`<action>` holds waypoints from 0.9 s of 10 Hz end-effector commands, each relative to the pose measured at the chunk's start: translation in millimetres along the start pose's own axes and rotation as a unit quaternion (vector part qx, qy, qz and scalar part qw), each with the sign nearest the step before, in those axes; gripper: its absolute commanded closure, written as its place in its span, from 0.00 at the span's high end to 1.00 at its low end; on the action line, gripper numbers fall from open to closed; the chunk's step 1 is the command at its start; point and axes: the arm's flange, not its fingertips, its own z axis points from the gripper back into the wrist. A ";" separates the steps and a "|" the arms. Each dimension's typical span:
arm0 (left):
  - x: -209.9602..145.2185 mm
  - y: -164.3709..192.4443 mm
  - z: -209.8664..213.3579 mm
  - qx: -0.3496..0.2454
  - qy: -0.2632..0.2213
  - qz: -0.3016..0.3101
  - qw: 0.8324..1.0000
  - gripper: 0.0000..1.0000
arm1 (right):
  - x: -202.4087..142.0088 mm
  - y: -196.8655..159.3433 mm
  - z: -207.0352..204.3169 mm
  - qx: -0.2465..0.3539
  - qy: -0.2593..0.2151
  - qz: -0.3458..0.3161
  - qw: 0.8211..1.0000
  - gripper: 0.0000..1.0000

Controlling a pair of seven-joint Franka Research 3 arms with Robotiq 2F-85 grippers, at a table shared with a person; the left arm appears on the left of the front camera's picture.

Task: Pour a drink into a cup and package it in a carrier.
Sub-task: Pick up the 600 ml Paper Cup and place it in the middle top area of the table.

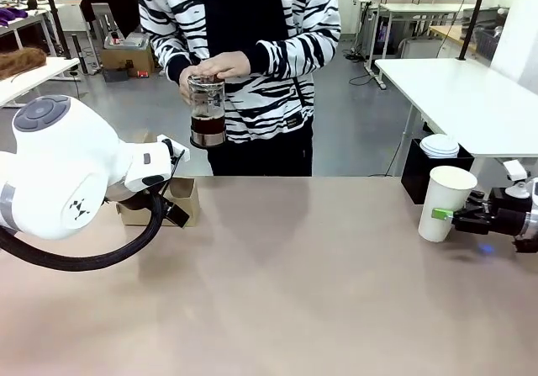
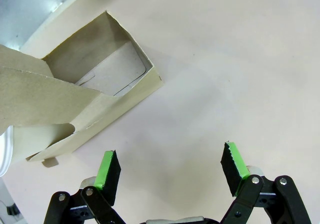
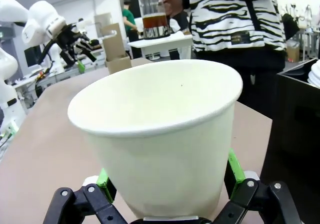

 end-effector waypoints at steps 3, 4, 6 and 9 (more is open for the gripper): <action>-0.1 0.0 0.3 -0.001 0.000 0.000 1.000 1.00 | -5.8 1.2 -15.9 -0.024 -0.012 0.011 1.000 0.80; -0.1 0.0 0.3 -0.001 0.000 0.000 1.000 1.00 | -4.9 -1.3 -10.6 -0.017 -0.007 -0.011 1.000 0.80; -0.1 0.0 0.3 -0.001 0.000 0.000 1.000 1.00 | -4.1 -0.4 -13.2 -0.004 -0.007 -0.005 1.000 0.80; -0.1 0.0 0.3 -0.001 0.000 0.000 1.000 1.00 | 8.5 8.0 0.4 -0.018 -0.025 -0.005 1.000 0.80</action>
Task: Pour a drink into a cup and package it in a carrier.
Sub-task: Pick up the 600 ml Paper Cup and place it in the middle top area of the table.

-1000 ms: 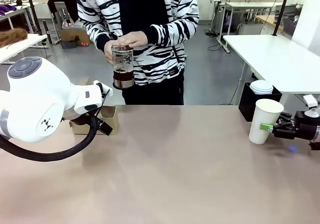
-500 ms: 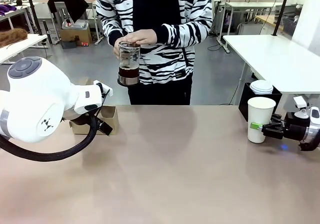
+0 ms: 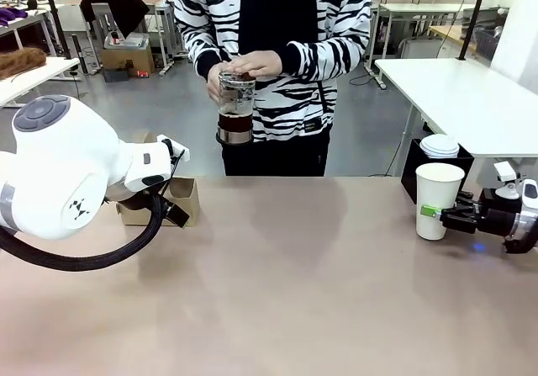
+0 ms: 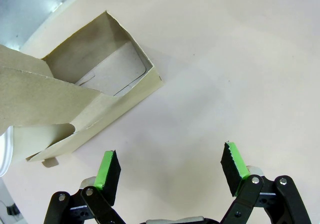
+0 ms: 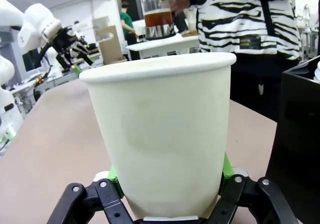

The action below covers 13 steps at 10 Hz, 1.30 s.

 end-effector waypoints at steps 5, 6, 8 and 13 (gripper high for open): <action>-0.1 0.0 0.3 -0.001 0.000 0.000 1.000 1.00 | 93.0 35.9 -55.4 -0.024 -0.020 -0.002 1.000 0.80; -0.1 0.0 0.3 -0.001 0.000 0.000 1.000 1.00 | 99.3 33.5 -82.8 -0.019 -0.022 -0.011 1.000 0.80; -0.1 0.0 0.3 -0.001 0.000 0.000 1.000 1.00 | 102.3 31.3 -145.3 -0.018 -0.027 -0.015 0.999 0.80; -0.1 0.0 0.3 -0.001 0.000 0.000 1.000 1.00 | 59.7 32.8 -263.6 -0.036 -0.041 0.001 0.999 0.80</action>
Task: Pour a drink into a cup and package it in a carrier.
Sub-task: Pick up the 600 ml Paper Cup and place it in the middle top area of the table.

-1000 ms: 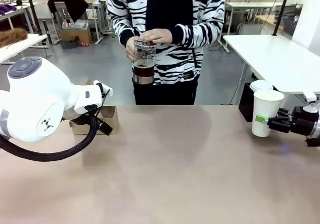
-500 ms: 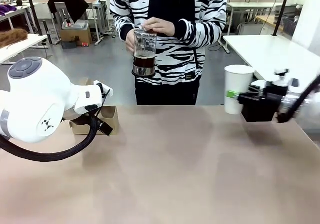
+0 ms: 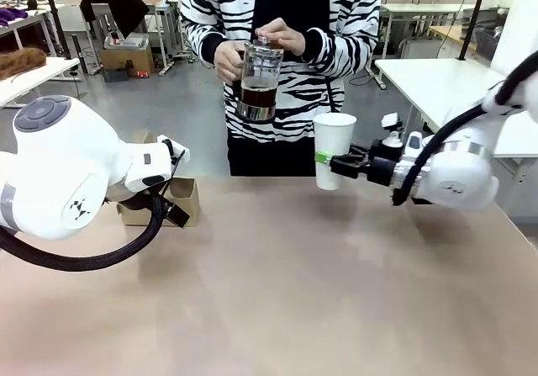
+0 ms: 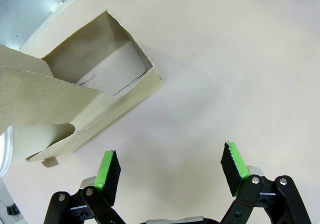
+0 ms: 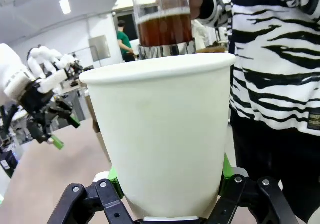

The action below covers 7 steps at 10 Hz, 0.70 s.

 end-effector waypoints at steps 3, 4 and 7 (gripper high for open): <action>0.0 0.1 0.4 -0.001 -0.001 0.000 1.000 1.00 | -31.1 -22.9 -21.4 -0.030 0.001 0.022 0.999 0.80; 0.0 0.1 0.4 -0.001 -0.001 0.000 1.000 1.00 | -32.4 -25.6 -19.5 -0.018 0.006 0.021 1.000 0.80; 0.0 0.1 0.4 -0.001 -0.001 0.000 1.000 1.00 | -36.8 -22.7 -15.8 -0.016 0.007 0.008 1.000 0.80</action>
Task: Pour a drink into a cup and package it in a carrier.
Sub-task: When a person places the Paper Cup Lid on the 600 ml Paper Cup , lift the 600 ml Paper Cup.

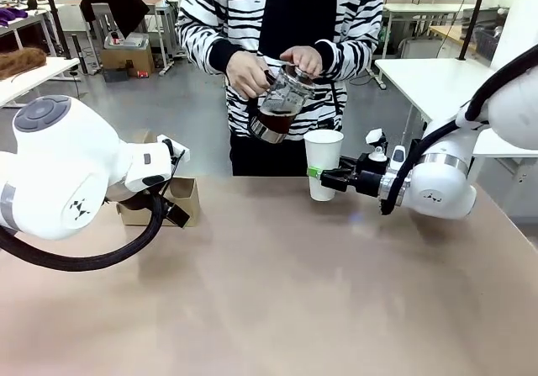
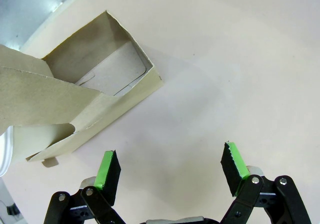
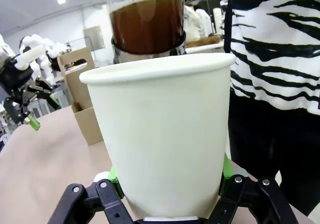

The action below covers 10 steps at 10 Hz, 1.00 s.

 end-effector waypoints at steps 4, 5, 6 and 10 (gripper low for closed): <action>0.0 0.1 0.4 -0.001 -0.001 0.000 1.000 1.00 | 1.7 2.3 -3.2 -0.008 -0.012 -0.005 1.000 0.80; 0.0 0.1 0.4 -0.001 -0.001 0.000 1.000 1.00 | 1.7 2.3 -3.2 -0.008 -0.012 -0.005 1.000 0.80; 0.0 0.1 0.4 -0.001 -0.001 0.000 1.000 1.00 | 1.7 2.3 -3.2 -0.008 -0.012 -0.005 1.000 0.80; 0.0 0.1 0.4 -0.001 -0.001 0.000 1.000 1.00 | 1.7 2.3 -3.2 -0.008 -0.012 -0.005 1.000 0.80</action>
